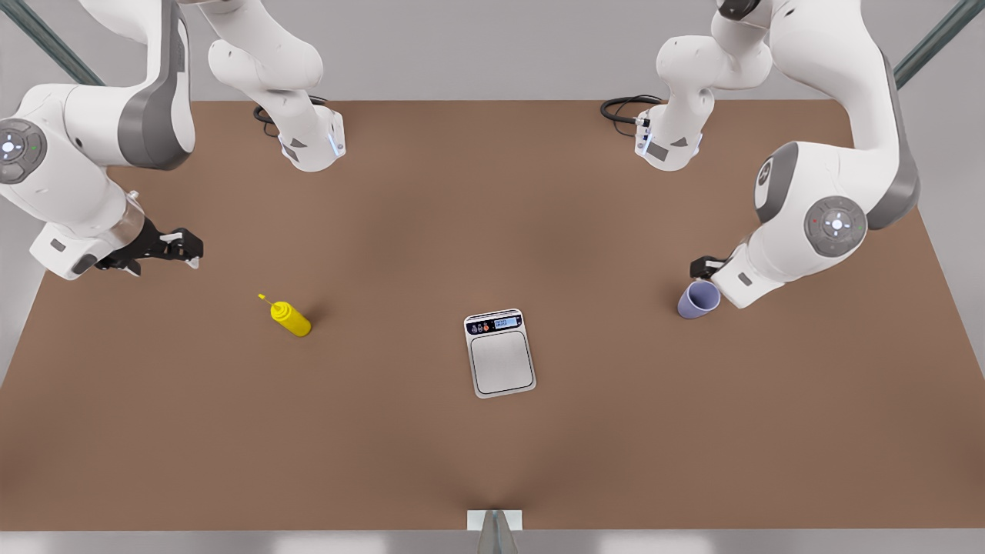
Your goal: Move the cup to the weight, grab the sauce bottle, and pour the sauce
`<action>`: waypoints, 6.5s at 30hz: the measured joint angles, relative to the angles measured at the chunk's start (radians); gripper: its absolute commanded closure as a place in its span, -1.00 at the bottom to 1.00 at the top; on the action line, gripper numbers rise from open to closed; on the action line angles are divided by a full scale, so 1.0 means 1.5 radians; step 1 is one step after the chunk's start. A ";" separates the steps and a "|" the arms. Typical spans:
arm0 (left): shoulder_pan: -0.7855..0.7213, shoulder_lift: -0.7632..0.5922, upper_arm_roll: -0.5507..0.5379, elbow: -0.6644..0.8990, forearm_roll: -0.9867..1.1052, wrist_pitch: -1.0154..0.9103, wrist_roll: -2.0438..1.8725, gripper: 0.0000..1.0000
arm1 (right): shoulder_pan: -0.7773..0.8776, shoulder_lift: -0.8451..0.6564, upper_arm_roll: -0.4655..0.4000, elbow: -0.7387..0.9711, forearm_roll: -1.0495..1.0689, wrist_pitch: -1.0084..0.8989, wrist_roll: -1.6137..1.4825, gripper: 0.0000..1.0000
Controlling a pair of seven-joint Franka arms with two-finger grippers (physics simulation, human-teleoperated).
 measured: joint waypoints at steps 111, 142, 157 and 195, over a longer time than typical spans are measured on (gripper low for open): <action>0.030 -0.023 -0.054 -0.037 -0.020 0.001 -0.199 -1.00 | -0.214 0.449 -0.006 -0.256 0.884 0.087 -1.818 -0.24; 0.073 0.000 -0.053 0.002 -0.064 -0.057 -0.086 -1.00 | 0.277 0.338 -0.014 0.067 0.336 0.336 -1.307 -0.12; 0.076 -0.002 -0.055 0.002 -0.065 -0.045 -0.040 -1.00 | 0.481 0.540 -0.183 0.339 0.082 0.335 -0.843 -0.11; 0.070 -0.005 -0.076 0.012 -0.062 -0.069 -0.017 -1.00 | 0.561 0.541 -0.218 0.335 -0.193 0.308 -0.550 -0.11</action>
